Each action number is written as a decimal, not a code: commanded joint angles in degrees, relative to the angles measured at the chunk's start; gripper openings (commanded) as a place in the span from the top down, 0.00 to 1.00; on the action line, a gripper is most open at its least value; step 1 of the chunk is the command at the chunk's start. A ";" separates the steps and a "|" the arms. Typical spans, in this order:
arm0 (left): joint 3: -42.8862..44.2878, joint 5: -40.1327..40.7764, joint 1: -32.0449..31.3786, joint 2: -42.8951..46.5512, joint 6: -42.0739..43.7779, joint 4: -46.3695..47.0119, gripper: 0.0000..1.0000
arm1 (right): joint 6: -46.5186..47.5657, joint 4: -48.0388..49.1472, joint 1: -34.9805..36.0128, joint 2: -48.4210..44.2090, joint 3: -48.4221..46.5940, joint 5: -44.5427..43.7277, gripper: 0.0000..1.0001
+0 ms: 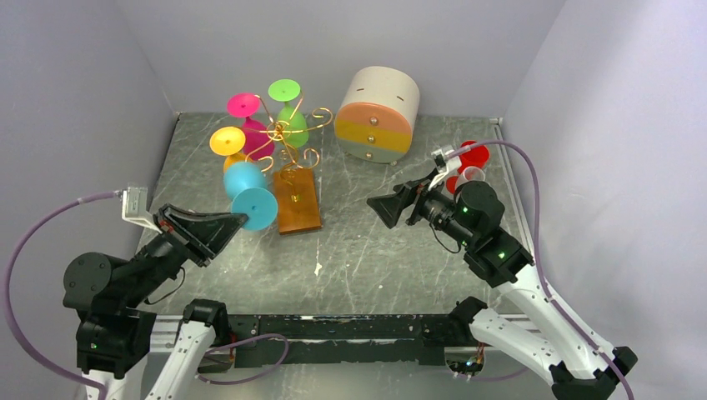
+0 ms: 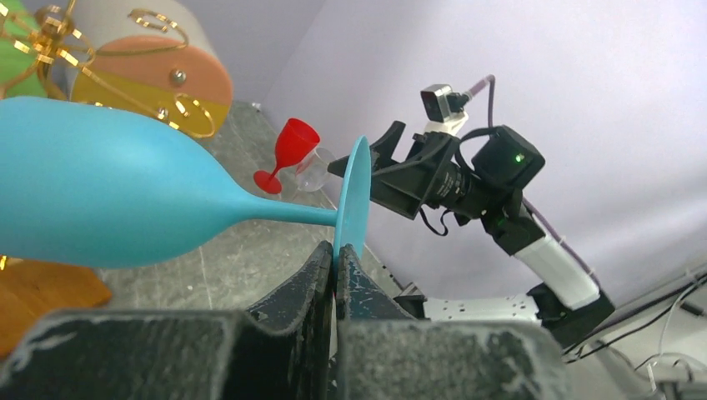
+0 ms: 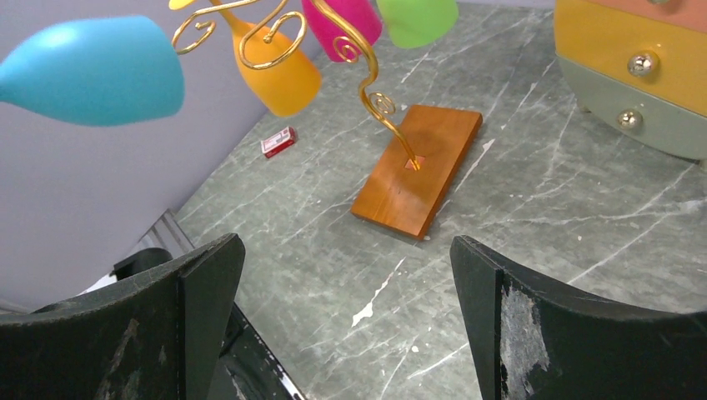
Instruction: Place the wine glass upside down on the wine glass rack
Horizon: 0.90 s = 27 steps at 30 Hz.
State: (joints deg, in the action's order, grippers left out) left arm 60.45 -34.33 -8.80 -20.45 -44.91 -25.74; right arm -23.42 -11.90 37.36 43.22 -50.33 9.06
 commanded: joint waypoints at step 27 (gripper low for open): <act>5.51 5.22 1.73 -3.02 -12.54 -7.58 0.93 | 0.94 0.11 0.26 -0.42 0.94 -2.47 0.00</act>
State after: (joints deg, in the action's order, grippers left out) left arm 62.96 -30.15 -7.62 -23.97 -57.69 -30.55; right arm -22.83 -11.92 37.36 43.16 -49.98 6.63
